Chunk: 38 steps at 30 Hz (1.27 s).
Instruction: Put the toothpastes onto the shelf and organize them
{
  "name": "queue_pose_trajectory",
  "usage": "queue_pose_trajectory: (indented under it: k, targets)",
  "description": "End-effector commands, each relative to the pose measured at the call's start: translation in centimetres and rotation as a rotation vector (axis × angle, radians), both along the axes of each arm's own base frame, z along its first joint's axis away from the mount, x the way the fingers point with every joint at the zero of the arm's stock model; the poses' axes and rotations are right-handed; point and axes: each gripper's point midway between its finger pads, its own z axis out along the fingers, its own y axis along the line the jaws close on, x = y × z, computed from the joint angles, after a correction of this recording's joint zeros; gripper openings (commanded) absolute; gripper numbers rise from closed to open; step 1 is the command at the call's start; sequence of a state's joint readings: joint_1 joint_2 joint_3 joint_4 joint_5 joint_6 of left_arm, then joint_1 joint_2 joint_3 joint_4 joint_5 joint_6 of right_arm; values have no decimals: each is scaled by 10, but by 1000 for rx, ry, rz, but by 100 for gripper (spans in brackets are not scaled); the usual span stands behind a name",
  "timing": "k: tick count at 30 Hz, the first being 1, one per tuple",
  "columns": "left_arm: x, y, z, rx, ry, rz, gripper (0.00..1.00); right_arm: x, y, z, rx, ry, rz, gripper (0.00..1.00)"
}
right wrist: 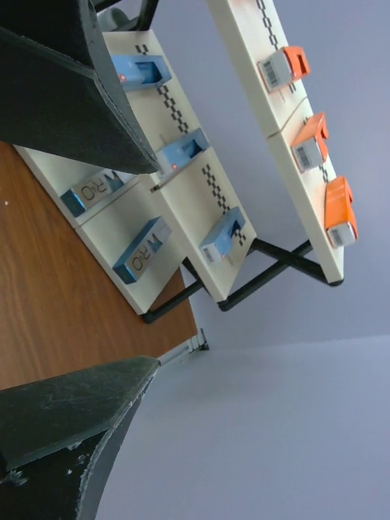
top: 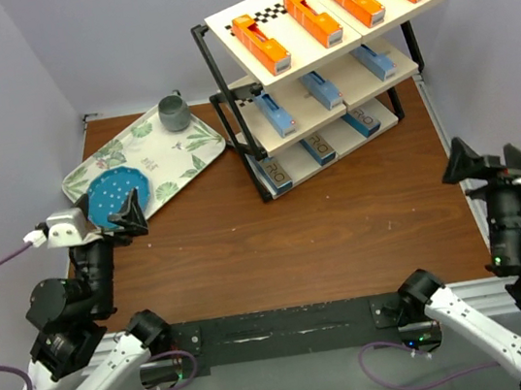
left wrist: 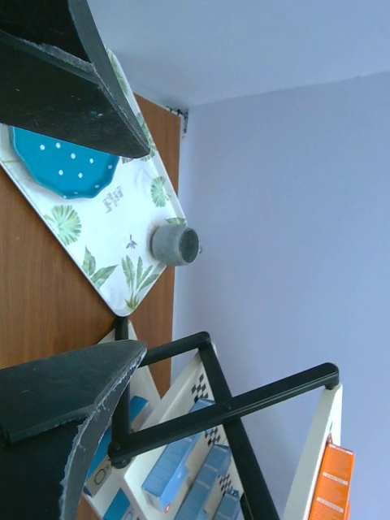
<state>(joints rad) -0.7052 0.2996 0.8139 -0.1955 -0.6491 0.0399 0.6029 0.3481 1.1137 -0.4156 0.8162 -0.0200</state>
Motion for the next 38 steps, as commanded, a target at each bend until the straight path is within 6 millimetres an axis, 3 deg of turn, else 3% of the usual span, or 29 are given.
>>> queue_pose_trajectory:
  k: [1,8,13,21,38]
  targets:
    - [2,10,-6,18,-7,65,100,-16,-19,-30,-27,59,-53,99]
    - [6,15,-14,-8,21,109,100,-35,-39,-64,-18,72,-101,99]
    - [5,12,-18,-34,25,90,100,-46,-50,-77,-26,82,-132,99]
    - [8,20,-36,-74,52,147,100,-52,-52,-84,-41,80,-109,98]
    - [19,17,-18,-17,79,190,100,-49,-50,-85,-36,76,-115,99]
